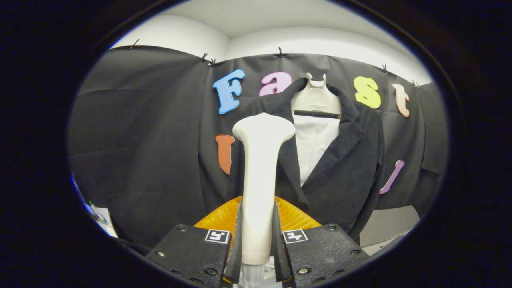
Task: Iron the clothes twice with a garment steamer, once on the left side and once on the right side.
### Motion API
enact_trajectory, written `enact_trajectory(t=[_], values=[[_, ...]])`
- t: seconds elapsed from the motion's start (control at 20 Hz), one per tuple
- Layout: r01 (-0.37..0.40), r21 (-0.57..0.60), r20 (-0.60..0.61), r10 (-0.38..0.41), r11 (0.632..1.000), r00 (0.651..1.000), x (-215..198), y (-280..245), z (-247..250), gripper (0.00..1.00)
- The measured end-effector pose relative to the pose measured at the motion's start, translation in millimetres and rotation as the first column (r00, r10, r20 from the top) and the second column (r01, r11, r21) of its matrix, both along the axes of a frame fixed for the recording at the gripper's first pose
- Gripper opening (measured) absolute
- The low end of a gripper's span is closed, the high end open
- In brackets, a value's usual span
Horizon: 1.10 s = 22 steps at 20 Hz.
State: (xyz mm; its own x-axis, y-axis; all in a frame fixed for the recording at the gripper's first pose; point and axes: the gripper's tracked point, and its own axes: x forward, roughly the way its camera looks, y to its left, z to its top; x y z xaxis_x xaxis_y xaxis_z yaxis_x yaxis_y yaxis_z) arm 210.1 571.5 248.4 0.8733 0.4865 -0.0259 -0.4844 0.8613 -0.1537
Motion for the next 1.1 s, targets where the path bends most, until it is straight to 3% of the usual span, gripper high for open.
enact_trajectory(t=[0.75,1.1], values=[[0.016,-0.053,-0.106,-0.022,0.998,0.994,27,0,-61,0.35],[0.014,-0.089,-0.168,-0.029,0.996,0.985,22,-9,-115,0.35]])
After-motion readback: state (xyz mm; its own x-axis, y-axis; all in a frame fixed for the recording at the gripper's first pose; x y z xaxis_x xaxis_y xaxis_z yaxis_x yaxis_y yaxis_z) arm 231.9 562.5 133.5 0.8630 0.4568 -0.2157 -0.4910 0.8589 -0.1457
